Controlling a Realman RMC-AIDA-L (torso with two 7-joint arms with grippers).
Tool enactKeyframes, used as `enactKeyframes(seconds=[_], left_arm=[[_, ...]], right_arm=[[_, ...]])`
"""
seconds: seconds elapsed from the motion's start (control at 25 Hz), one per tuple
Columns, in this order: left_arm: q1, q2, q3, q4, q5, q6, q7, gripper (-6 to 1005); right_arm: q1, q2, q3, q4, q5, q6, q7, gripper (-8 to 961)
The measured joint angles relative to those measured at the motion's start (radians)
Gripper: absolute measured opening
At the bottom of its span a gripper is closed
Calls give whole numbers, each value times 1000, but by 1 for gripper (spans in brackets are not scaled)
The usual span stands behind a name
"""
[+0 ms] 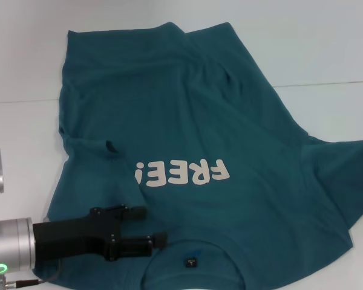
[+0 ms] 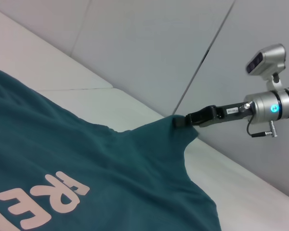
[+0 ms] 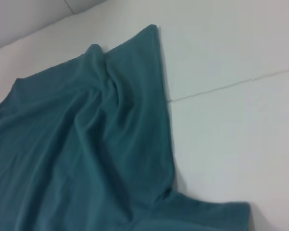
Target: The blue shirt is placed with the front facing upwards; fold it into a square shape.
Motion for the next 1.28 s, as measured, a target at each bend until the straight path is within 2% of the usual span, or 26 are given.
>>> enactKeyframes(seconds=[0.32, 0.68, 1.0, 1.28], left_arm=[[0, -1, 0, -17, -24, -16, 5, 920], [0, -2, 1, -29, -28, -24, 6, 920], [0, -2, 0, -38, -50, -34, 6, 920], [0, -2, 1, -41, -52, -40, 6, 920]], right_arm=[[3, 2, -1, -33, -5, 23, -35, 85], [38, 9, -2, -45, -6, 22, -65, 108], [87, 33, -56, -69, -6, 11, -67, 129], [146, 72, -149, -62, -7, 15, -65, 147]])
